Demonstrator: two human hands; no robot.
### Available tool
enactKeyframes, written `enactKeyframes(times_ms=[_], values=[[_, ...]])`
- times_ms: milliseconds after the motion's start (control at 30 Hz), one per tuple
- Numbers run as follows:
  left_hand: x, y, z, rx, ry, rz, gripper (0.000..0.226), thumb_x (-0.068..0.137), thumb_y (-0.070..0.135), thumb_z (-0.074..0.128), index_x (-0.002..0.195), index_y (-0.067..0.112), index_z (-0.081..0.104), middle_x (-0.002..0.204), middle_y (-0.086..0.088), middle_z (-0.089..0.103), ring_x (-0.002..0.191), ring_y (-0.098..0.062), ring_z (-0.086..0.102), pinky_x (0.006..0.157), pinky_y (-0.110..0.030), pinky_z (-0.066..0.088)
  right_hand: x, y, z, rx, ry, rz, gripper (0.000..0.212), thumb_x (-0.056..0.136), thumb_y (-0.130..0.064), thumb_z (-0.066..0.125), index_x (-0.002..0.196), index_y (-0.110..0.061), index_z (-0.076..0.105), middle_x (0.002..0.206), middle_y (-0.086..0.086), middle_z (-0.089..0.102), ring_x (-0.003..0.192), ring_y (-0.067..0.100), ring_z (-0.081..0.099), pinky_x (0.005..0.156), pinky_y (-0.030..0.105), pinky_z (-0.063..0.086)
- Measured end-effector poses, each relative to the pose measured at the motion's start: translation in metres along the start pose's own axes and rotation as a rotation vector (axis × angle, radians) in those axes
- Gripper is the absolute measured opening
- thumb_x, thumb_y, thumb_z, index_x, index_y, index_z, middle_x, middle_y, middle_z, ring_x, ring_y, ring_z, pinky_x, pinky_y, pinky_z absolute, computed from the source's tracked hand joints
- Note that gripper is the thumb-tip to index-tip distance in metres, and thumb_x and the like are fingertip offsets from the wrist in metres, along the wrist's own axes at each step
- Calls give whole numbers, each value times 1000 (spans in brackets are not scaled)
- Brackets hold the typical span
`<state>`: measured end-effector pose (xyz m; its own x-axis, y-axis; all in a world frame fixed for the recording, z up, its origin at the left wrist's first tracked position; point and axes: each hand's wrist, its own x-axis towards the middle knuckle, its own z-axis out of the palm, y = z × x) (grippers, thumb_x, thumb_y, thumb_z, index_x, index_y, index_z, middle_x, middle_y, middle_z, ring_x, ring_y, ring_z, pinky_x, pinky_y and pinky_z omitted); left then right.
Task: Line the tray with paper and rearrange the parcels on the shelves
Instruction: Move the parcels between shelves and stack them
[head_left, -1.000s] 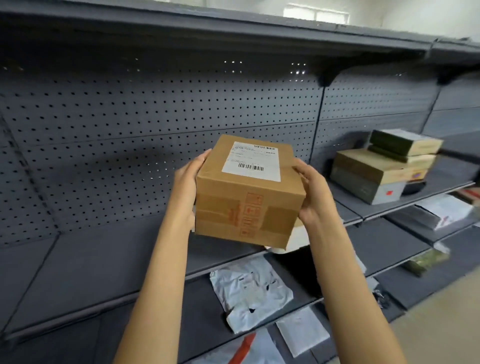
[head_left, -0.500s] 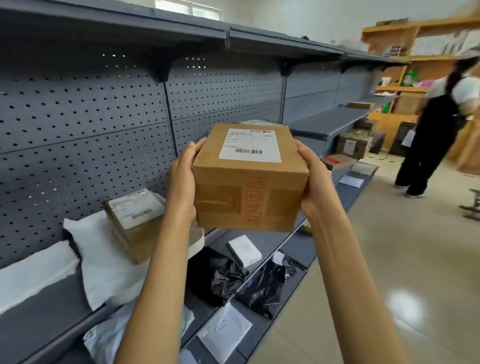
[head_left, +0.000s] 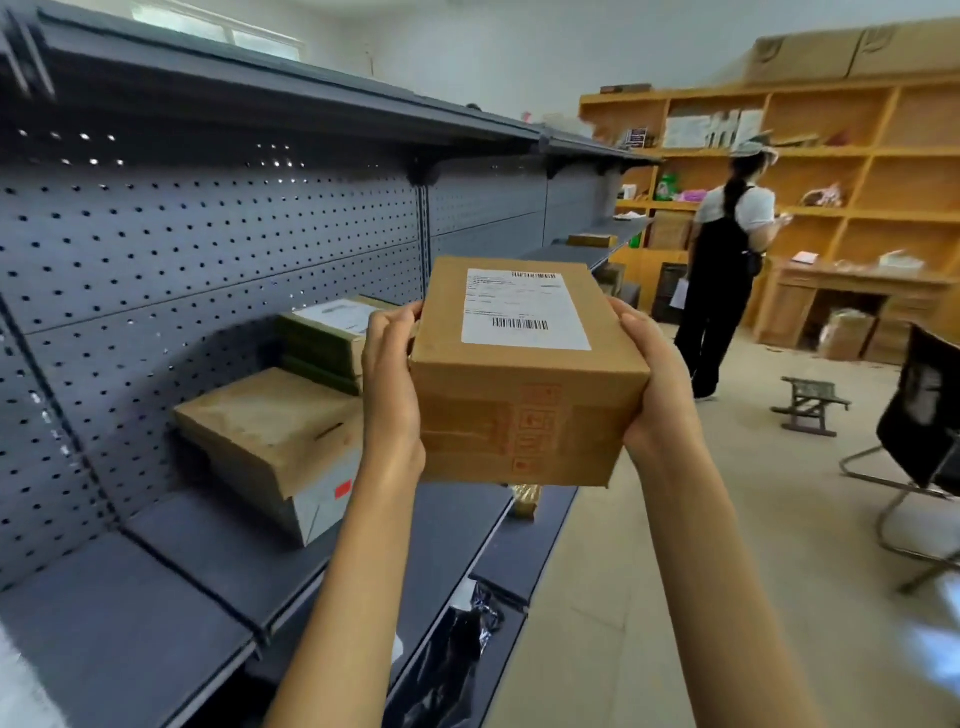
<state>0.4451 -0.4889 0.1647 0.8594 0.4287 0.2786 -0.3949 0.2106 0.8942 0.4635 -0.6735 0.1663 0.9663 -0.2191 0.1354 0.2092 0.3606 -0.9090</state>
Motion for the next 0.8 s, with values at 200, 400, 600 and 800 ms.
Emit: enactKeyframes(times_ms=[200, 400, 600, 800], values=[[61, -48, 64, -7, -52, -25, 20, 104, 28, 44, 95, 24, 61, 95, 4, 64, 89, -12, 58, 75, -29, 43, 99, 11, -28, 14, 38, 24, 32, 101, -31, 50, 128, -27, 67, 123, 7, 73, 104, 25, 68, 84, 39, 54], [127, -99, 113, 2, 12, -17, 20, 104, 28, 44, 98, 22, 62, 99, 2, 64, 89, -11, 58, 76, -28, 43, 202, 39, -42, 3, 14, 32, 31, 100, -33, 52, 126, -28, 68, 124, 6, 72, 118, 32, 66, 98, 47, 53], [196, -147, 154, -1, 152, 17, 20, 105, 30, 43, 99, 22, 60, 93, 4, 63, 83, -12, 58, 67, -28, 44, 319, 60, -33, -11, -163, 42, 38, 96, -34, 54, 129, -19, 65, 127, 12, 70, 111, 28, 66, 93, 41, 51], [246, -182, 171, 38, 342, 74, 21, 106, 28, 40, 99, 21, 59, 91, 8, 64, 85, -10, 59, 69, -27, 44, 402, 86, -13, -18, -378, 123, 36, 103, -26, 47, 132, -13, 63, 129, 13, 69, 104, 21, 65, 86, 33, 51]])
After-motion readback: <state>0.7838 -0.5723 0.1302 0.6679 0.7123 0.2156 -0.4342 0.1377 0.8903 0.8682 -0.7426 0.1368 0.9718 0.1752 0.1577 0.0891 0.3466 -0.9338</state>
